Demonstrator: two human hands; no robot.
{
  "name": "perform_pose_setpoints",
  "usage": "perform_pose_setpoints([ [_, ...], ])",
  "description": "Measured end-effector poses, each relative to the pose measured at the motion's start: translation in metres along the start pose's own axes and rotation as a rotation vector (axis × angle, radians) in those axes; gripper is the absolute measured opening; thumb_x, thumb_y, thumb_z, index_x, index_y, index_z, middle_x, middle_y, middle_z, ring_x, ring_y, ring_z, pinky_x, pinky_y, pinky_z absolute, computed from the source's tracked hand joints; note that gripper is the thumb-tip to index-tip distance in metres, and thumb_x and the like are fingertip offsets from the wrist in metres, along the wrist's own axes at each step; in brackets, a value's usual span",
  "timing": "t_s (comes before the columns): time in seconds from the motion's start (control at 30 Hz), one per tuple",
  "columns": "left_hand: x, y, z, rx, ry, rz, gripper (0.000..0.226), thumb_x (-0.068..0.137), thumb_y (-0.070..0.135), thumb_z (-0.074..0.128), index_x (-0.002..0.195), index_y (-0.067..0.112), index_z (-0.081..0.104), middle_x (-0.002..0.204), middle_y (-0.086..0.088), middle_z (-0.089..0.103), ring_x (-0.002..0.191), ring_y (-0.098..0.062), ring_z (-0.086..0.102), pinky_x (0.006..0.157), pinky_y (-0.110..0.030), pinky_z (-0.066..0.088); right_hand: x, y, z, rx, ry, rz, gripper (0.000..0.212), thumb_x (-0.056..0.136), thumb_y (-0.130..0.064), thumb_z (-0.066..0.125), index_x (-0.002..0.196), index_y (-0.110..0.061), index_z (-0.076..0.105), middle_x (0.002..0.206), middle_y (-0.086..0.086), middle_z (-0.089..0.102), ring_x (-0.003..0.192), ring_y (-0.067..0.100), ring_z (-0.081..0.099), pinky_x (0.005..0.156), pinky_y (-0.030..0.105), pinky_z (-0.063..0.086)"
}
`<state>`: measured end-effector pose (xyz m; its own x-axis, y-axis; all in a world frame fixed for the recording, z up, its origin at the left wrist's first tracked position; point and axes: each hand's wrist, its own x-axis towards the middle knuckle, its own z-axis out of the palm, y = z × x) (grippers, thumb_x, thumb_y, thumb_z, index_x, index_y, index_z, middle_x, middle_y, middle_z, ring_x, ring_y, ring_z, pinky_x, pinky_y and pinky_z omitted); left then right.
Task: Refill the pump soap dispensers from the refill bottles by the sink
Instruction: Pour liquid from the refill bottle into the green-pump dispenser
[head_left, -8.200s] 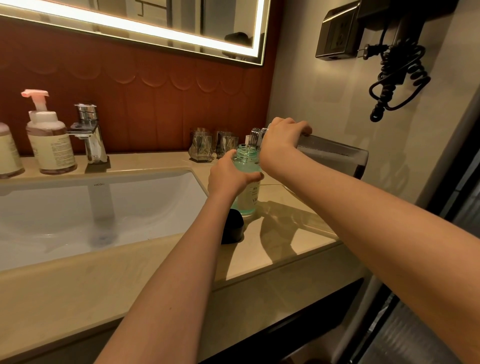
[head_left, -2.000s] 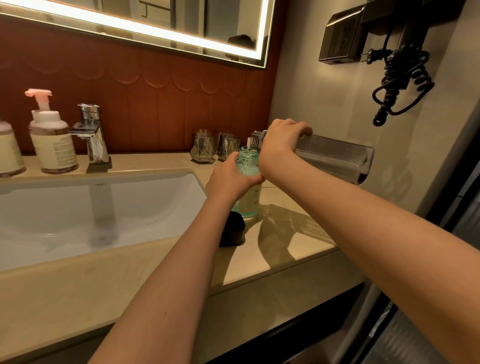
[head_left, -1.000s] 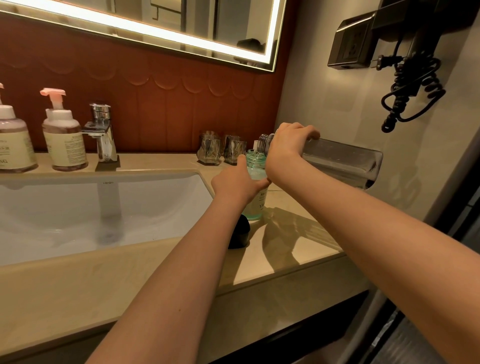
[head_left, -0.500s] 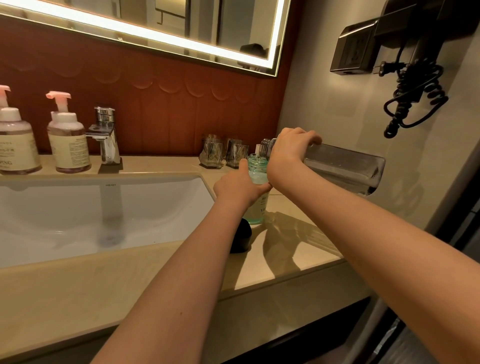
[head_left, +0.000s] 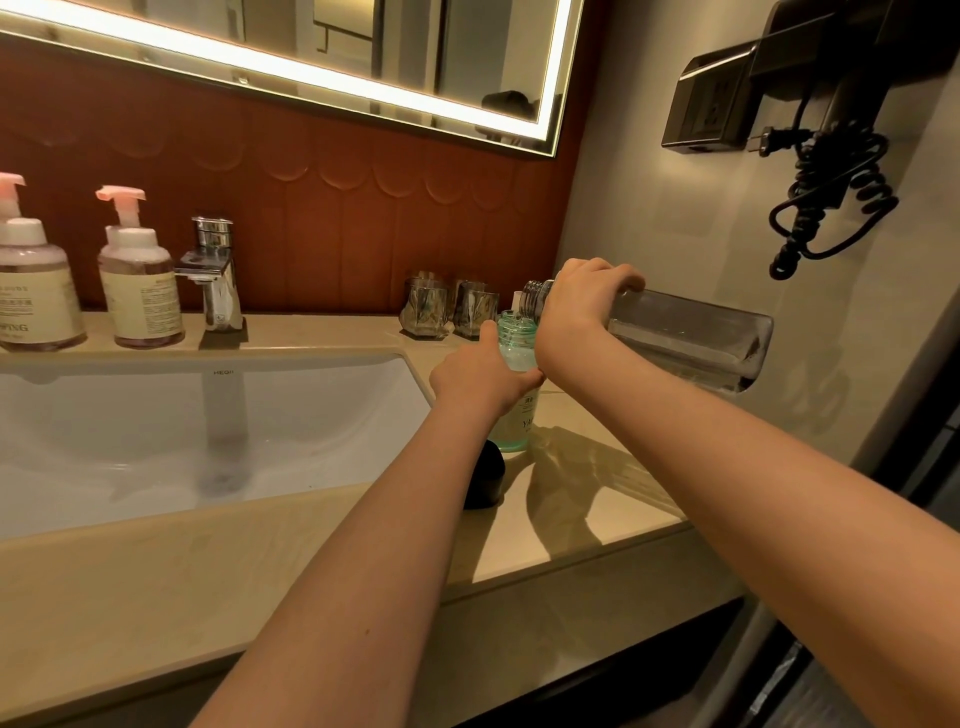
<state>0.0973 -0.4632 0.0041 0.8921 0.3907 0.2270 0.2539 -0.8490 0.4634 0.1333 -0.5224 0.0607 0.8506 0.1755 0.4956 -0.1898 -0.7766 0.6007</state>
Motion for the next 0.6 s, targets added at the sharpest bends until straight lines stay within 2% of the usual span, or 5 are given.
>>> perform_pose_setpoints([
  [0.6, 0.0005, -0.0028, -0.0005, -0.088, -0.018, 0.013, 0.080, 0.086, 0.055, 0.048, 0.148, 0.022, 0.009, 0.136, -0.012, 0.049, 0.121, -0.031, 0.049, 0.086, -0.039, 0.043, -0.0015, 0.0007, 0.0002, 0.001, 0.012, -0.004, 0.052, 0.083, -0.011, 0.067, 0.129, -0.001, 0.044, 0.124, 0.018, 0.044, 0.115, 0.034, 0.048, 0.092, 0.049, 0.044],
])
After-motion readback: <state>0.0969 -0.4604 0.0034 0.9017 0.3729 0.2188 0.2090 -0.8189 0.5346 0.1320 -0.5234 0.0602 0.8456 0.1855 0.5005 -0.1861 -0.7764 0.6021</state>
